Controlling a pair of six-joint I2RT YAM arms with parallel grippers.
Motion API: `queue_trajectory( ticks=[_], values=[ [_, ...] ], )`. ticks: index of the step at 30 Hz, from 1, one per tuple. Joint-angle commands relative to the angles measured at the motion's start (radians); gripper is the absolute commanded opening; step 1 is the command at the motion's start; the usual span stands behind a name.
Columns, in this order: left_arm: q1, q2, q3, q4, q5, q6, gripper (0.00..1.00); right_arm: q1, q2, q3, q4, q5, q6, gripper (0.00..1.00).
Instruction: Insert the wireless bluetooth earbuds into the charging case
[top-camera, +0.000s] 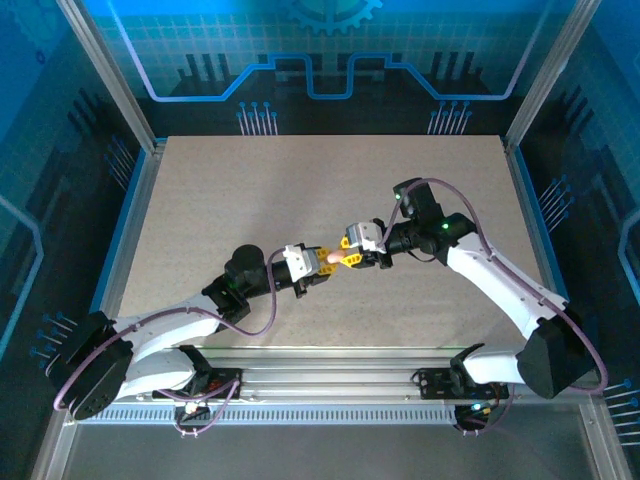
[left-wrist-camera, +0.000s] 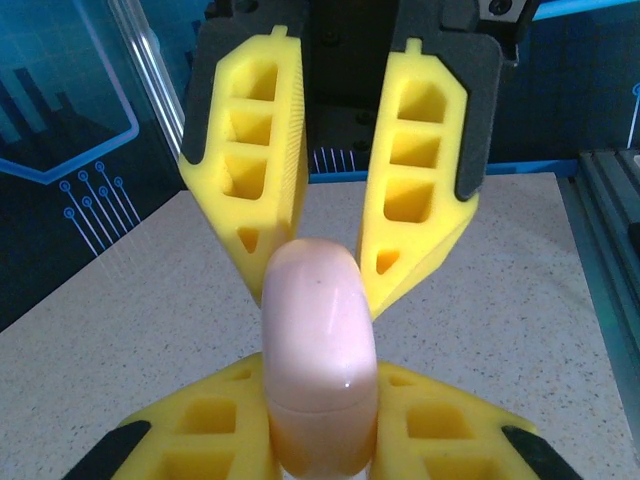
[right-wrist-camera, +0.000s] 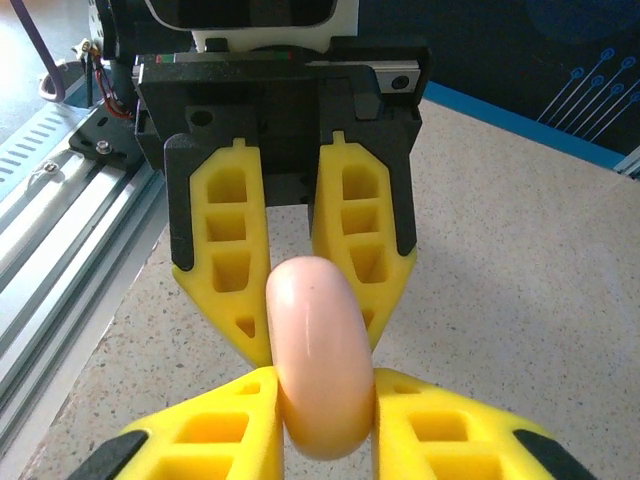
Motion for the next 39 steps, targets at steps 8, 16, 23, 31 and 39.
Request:
queue_trajectory(
  ticks=[8, 16, 23, 31, 39],
  values=[
    [-0.006, -0.023, 0.012, 0.026, 0.004, 0.022, 0.22, 0.013, 0.008, 0.037, -0.044, -0.024, -0.047, 0.17],
    [-0.006, -0.02, 0.01, 0.029, -0.014, 0.029, 0.57, 0.008, -0.009, 0.04, -0.048, 0.061, -0.037, 0.15],
    [-0.006, -0.02, 0.008, 0.026, -0.045, 0.038, 0.76, -0.012, -0.014, 0.071, -0.118, 0.161, -0.029, 0.15],
    [-0.006, -0.016, 0.013, 0.005, -0.219, -0.034, 0.82, -0.053, 0.061, 0.155, -0.237, 0.316, 0.1, 0.14],
    [0.001, 0.023, 0.085, -0.152, -0.381, -0.16, 0.87, -0.105, 0.224, 0.303, -0.384, 0.522, 0.304, 0.14]
  ],
)
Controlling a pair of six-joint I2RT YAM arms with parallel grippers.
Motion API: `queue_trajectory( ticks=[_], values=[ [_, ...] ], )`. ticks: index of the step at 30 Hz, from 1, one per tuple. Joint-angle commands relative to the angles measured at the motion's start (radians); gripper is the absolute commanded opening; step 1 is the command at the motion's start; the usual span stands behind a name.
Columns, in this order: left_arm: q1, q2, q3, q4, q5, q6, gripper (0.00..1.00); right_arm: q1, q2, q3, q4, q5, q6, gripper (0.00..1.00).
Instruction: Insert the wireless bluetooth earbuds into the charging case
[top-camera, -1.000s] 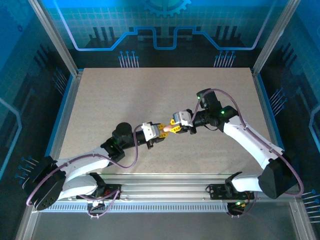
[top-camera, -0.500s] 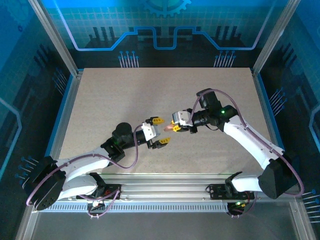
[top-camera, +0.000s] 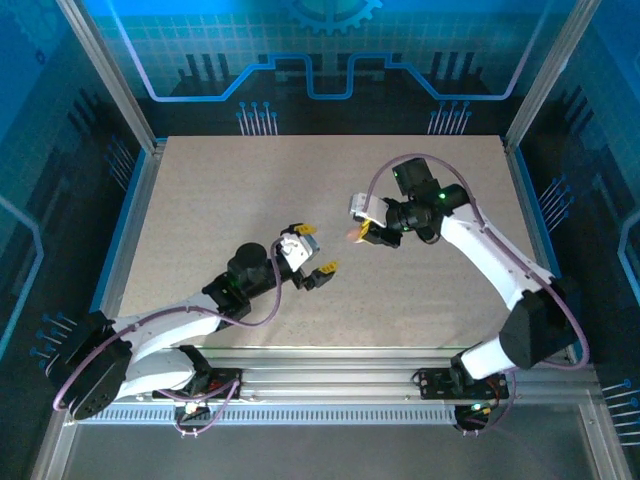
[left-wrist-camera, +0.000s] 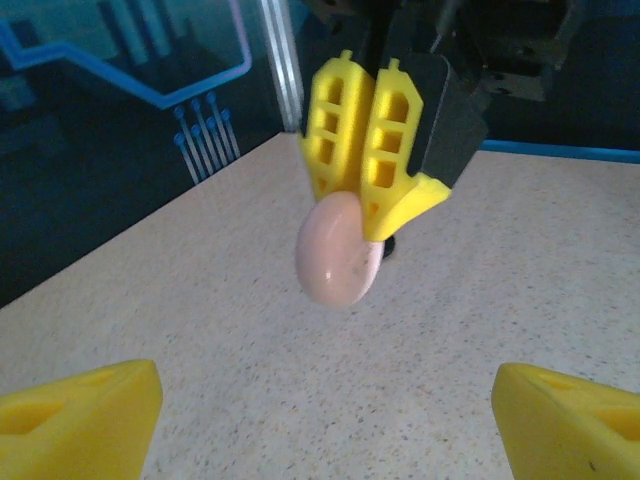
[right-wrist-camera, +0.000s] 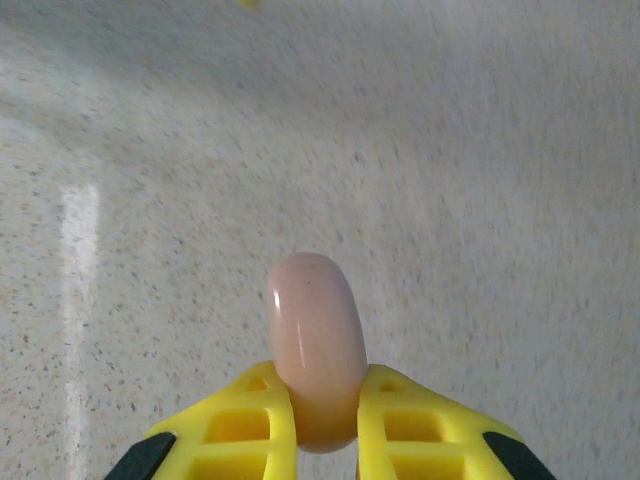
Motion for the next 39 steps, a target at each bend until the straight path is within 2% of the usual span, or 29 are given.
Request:
queue_trajectory(
  ticks=[1, 7, 16, 32, 39],
  values=[
    [0.003, 0.024, 0.061, -0.08, -0.113, -0.102, 0.87, -0.039, 0.066, 0.072, -0.129, 0.097, 0.113, 0.14],
    [0.009, 0.055, 0.066, -0.106, -0.132, -0.228, 0.87, -0.078, 0.207, 0.126, -0.209, 0.197, 0.18, 0.14],
    [0.013, 0.06, 0.083, -0.171, -0.149, -0.229, 0.86, -0.173, 0.414, 0.234, -0.272, 0.222, 0.17, 0.14],
    [0.017, 0.116, 0.108, -0.16, -0.144, -0.228, 0.85, -0.338, 0.644, 0.396, -0.39, -0.071, 0.135, 0.13],
    [0.018, 0.158, 0.139, -0.159, -0.131, -0.223, 0.85, -0.373, 0.72, 0.449, -0.43, -0.105, 0.123, 0.13]
  ],
)
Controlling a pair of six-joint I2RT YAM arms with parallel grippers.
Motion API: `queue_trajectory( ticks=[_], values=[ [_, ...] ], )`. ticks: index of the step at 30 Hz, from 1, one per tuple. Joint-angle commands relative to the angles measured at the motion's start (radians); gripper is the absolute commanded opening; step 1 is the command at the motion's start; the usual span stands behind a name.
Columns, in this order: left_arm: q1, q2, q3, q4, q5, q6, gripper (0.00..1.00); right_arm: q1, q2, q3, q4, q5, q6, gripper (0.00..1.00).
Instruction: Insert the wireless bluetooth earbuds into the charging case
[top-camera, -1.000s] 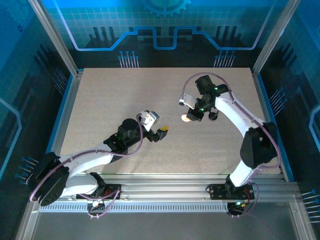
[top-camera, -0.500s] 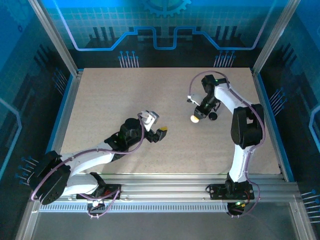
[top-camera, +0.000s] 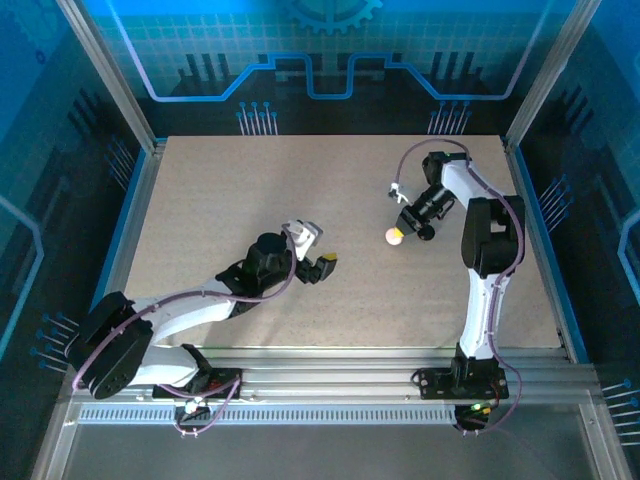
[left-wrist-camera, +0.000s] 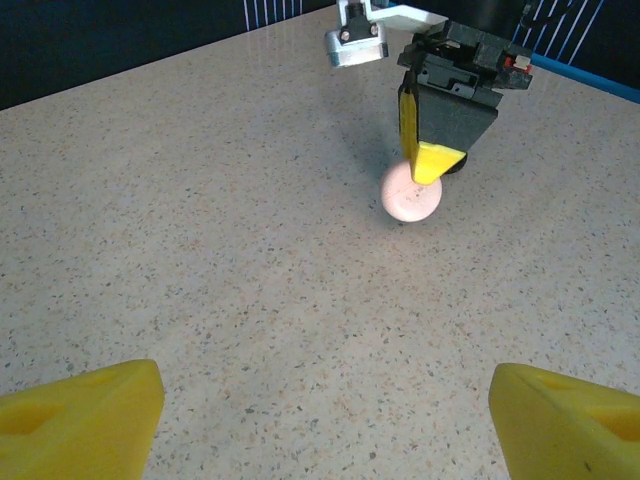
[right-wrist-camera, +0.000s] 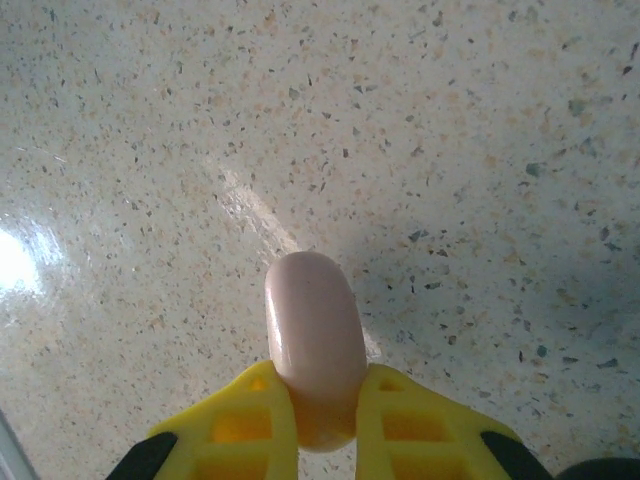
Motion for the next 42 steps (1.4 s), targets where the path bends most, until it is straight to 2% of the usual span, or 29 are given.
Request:
queue_trajectory(
  ticks=[1, 4, 17, 24, 30, 34, 37, 39, 42],
  values=[
    [0.006, 0.02, 0.043, 0.025, 0.004, -0.011, 0.85, -0.017, 0.044, 0.048, -0.068, -0.058, -0.018, 0.13],
    [0.006, 0.024, 0.041, 0.048, 0.009, -0.011, 0.85, -0.022, 0.067, 0.063, -0.078, -0.054, -0.021, 0.14],
    [0.006, 0.026, 0.039, 0.064, 0.008, 0.0, 0.84, -0.053, 0.124, 0.116, -0.071, -0.028, 0.021, 0.31],
    [0.005, 0.023, 0.056, 0.026, -0.018, -0.003, 0.86, -0.057, 0.128, 0.127, -0.04, 0.018, 0.064, 0.44],
    [0.013, -0.006, 0.052, 0.013, -0.042, -0.015, 0.87, -0.061, 0.105, 0.141, -0.018, 0.019, 0.092, 0.46],
    [0.057, -0.064, 0.06, -0.051, -0.072, -0.037, 0.9, -0.061, 0.03, 0.123, 0.02, -0.008, 0.111, 0.47],
    [0.127, -0.13, 0.076, -0.133, -0.103, -0.041, 0.93, -0.062, -0.078, 0.061, 0.093, -0.052, 0.139, 0.47],
    [0.188, -0.172, 0.097, -0.203, -0.149, -0.043, 0.96, -0.064, -0.18, -0.019, 0.184, -0.079, 0.177, 0.49],
    [0.283, -0.222, 0.139, -0.338, -0.298, -0.068, 0.99, -0.069, -0.354, -0.2, 0.407, -0.072, 0.279, 0.58]
  ],
)
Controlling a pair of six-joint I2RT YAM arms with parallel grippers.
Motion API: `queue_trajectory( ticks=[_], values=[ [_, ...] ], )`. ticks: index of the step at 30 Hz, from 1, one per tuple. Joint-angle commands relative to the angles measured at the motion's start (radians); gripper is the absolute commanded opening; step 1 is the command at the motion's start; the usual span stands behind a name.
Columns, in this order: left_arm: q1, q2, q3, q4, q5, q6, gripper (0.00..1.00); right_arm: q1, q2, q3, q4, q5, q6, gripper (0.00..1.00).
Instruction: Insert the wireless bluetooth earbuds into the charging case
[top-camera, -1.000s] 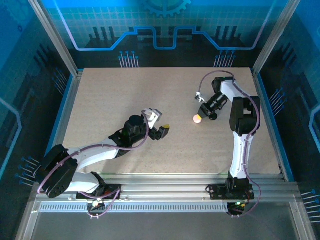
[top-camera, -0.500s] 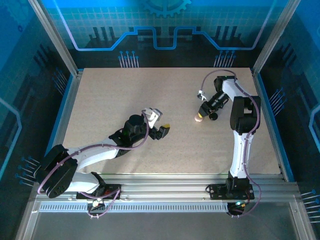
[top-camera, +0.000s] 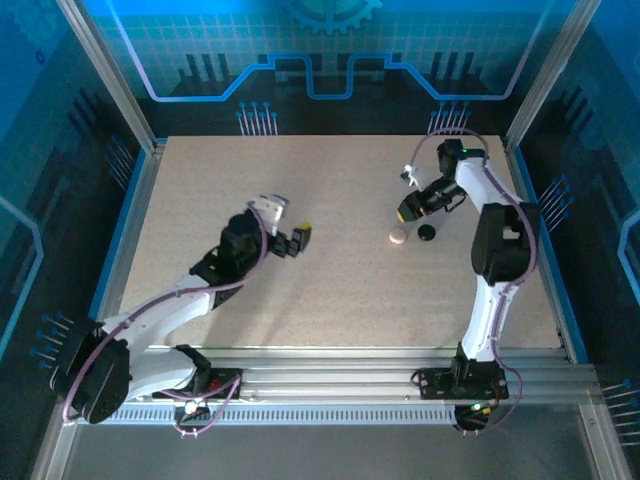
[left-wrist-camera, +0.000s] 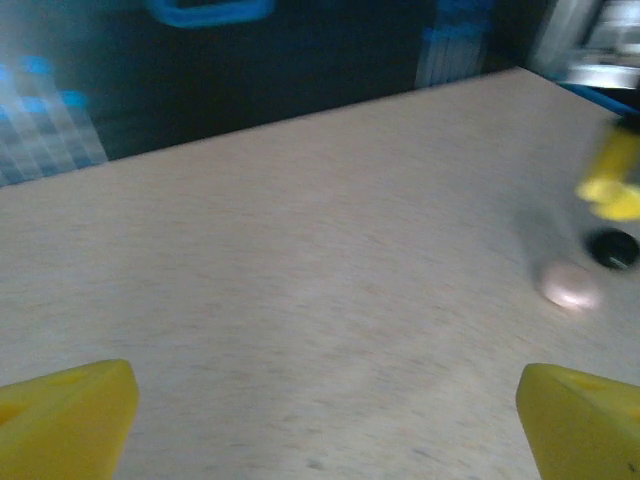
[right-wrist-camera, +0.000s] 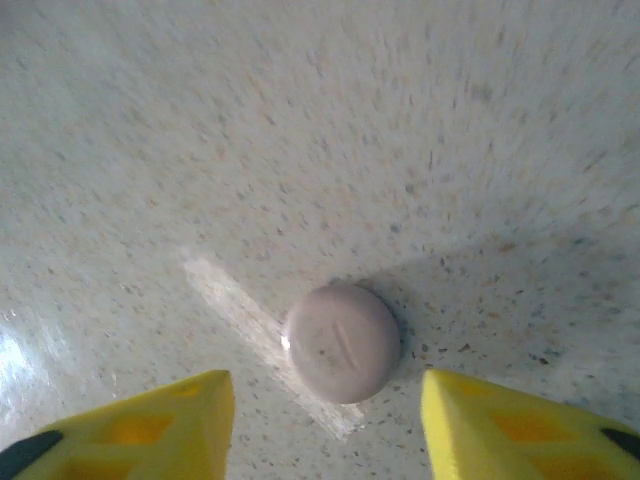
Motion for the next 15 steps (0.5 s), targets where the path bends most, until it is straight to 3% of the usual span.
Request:
queue_trajectory(
  ticks=[1, 2, 3, 6, 10, 15],
  values=[
    [0.097, -0.073, 0.06, -0.177, -0.22, -0.042, 0.99, -0.02, -0.213, -0.174, 0.277, -0.034, 0.129, 0.6],
    [0.134, -0.092, 0.056, -0.198, -0.261, -0.049, 0.99, -0.02, -0.269, -0.244, 0.361, -0.004, 0.164, 0.95],
    [0.167, -0.111, 0.043, -0.205, -0.276, -0.051, 0.99, -0.02, -0.312, -0.31, 0.434, 0.028, 0.196, 1.0],
    [0.276, -0.168, -0.029, -0.181, -0.283, -0.057, 0.99, -0.02, -0.444, -0.517, 0.652, 0.115, 0.277, 1.0],
    [0.395, -0.165, -0.17, 0.028, -0.281, -0.094, 0.99, -0.02, -0.57, -0.78, 0.94, 0.241, 0.373, 1.0],
    [0.428, -0.052, -0.282, 0.258, -0.294, -0.087, 0.99, -0.013, -0.643, -0.988, 1.159, 0.337, 0.405, 1.0]
  ],
)
